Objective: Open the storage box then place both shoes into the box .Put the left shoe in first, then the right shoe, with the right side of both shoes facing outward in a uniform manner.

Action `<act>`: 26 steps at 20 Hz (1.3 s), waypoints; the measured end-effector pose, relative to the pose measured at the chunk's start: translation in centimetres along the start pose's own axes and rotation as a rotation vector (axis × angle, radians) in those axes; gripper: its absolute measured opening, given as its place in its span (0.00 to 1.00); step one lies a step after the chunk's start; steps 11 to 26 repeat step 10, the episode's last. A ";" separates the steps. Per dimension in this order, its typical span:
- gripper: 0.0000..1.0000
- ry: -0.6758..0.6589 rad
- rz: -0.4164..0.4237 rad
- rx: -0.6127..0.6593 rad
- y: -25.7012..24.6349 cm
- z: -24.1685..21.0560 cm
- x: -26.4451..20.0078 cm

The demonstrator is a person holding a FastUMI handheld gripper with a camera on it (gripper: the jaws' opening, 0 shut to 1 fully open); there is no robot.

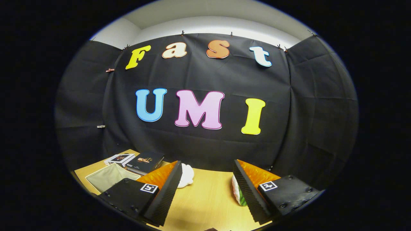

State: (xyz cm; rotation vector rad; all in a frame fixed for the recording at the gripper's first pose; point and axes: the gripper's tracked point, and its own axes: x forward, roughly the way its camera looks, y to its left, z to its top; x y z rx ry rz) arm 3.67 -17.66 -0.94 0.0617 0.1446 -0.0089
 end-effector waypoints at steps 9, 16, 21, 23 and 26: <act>0.97 -0.047 0.043 -0.033 -0.1 -1.1 -1.6; 0.97 -0.047 0.044 -0.030 -0.2 -1.1 -1.7; 0.97 -0.047 0.044 -0.030 -0.2 -1.1 -1.7; 0.97 -0.047 0.044 -0.030 -0.2 -1.1 -1.7; 0.97 -0.047 0.044 -0.030 -0.2 -1.1 -1.7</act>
